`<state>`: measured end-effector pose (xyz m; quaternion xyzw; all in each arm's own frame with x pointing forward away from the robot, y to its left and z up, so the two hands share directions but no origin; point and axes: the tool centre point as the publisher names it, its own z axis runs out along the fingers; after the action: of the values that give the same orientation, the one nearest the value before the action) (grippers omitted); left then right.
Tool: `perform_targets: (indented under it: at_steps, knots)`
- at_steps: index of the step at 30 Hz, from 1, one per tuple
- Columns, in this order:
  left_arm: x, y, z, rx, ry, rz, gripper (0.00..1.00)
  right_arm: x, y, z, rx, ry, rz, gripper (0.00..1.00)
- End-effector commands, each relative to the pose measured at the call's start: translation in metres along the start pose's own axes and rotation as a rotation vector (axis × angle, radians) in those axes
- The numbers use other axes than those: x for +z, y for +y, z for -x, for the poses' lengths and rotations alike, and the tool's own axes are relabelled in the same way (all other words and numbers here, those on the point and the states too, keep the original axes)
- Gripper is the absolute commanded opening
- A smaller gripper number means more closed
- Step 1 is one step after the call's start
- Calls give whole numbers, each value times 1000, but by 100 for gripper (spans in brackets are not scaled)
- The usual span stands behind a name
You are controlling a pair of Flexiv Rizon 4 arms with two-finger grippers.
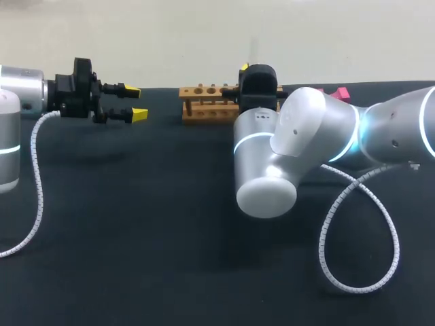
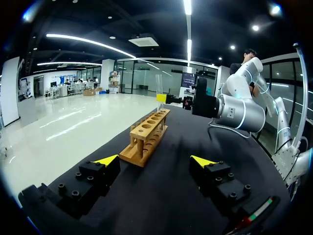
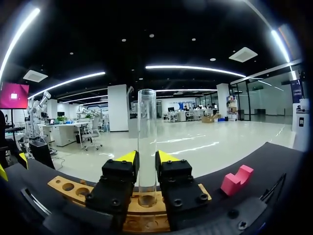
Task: Grasp the test tube, adjust it, and insert it.
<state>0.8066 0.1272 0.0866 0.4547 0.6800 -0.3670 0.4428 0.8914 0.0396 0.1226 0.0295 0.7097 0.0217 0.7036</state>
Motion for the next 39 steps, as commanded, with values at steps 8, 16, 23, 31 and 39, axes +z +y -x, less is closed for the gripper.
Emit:
perform_targets:
  at_steps: [8,16,23,31,39]
  knots:
    - [0,0,-1,3,-4,0,100,-6,-2,1,4,-33,-27,33]
    - [0,0,-1,3,-4,0,100,-11,0,0,9,-40,-32,33]
    - [0,0,-1,3,-4,0,100,-20,1,5,20,-45,-29,100]
    - [0,0,-1,3,-4,0,100,-40,8,16,79,-40,75,100]
    - [0,0,-1,3,-4,0,100,-55,10,24,147,9,193,100]
